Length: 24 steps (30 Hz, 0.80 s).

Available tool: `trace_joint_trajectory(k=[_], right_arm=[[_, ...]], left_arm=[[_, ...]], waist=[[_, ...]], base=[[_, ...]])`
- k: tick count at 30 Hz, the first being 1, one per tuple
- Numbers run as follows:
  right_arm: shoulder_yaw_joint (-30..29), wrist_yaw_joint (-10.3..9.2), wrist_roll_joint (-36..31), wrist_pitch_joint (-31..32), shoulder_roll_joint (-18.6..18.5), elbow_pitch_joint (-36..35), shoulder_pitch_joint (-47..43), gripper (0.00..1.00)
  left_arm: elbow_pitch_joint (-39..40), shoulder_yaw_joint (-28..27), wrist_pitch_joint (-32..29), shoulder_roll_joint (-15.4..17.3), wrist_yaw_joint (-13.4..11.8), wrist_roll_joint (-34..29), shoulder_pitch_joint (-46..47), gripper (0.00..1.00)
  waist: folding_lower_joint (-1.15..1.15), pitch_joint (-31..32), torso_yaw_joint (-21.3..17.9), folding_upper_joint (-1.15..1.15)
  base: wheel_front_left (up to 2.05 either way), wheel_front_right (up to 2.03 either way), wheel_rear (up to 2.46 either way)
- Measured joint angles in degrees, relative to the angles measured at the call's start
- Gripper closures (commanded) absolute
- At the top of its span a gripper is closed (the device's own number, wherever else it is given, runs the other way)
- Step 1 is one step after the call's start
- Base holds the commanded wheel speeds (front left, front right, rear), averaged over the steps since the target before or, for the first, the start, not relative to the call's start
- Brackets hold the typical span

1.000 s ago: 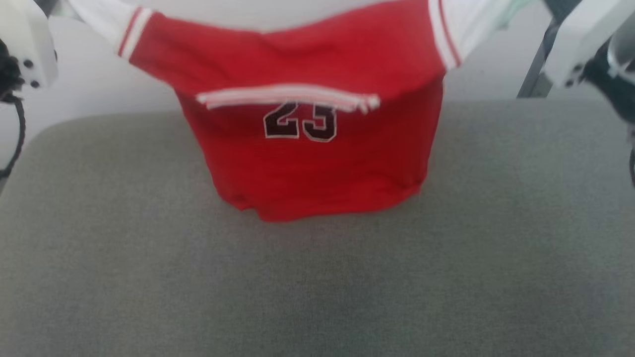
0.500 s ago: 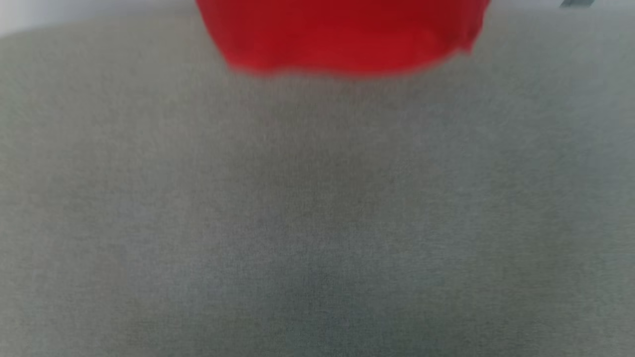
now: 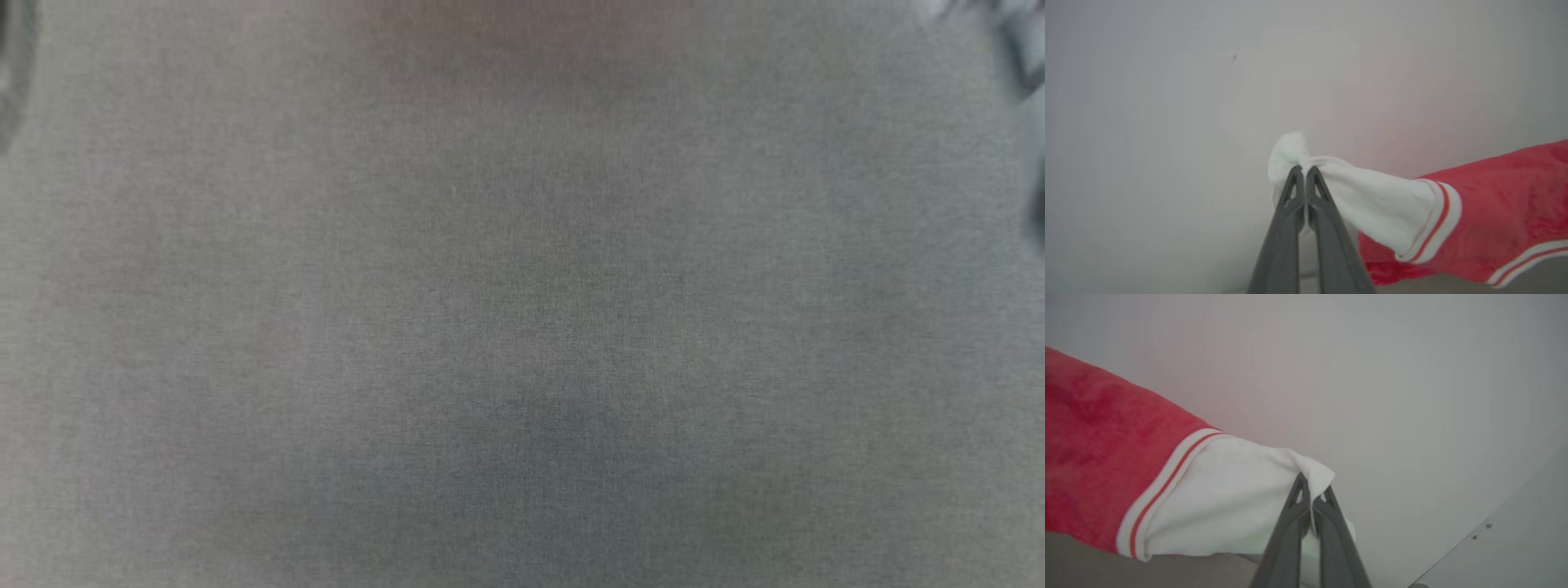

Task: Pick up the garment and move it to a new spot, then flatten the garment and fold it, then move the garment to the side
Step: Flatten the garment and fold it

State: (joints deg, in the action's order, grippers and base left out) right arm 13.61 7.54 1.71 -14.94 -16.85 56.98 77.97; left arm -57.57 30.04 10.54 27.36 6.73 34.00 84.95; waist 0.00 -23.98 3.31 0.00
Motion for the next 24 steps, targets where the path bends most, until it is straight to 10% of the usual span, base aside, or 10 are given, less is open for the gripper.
trace_joint_trajectory(k=[8, 17, 24], right_arm=[[10.0, 0.00, 21.0, 8.8, 2.5, -2.0, -14.5, 1.00], [21.7, 0.00, 40.1, 22.2, -12.6, -22.8, -31.7, 1.00], [24.8, 0.00, 47.0, 28.1, -22.6, -36.7, -44.1, 1.00]], left_arm=[[0.1, 5.2, -9.4, -0.9, 0.6, 7.2, -17.3, 1.00], [12.1, 6.5, -16.1, 7.2, 0.6, 16.0, -37.8, 1.00], [28.3, 5.3, -19.1, 13.3, -5.0, 20.3, -54.0, 1.00]], waist=[[0.00, 5.2, 0.1, 0.00], [0.00, 11.9, -0.2, 0.00], [0.00, 15.9, 0.1, 0.00]], base=[[0.00, 0.00, 0.00], [0.00, 0.00, 0.00], [0.00, 0.00, 0.00]])
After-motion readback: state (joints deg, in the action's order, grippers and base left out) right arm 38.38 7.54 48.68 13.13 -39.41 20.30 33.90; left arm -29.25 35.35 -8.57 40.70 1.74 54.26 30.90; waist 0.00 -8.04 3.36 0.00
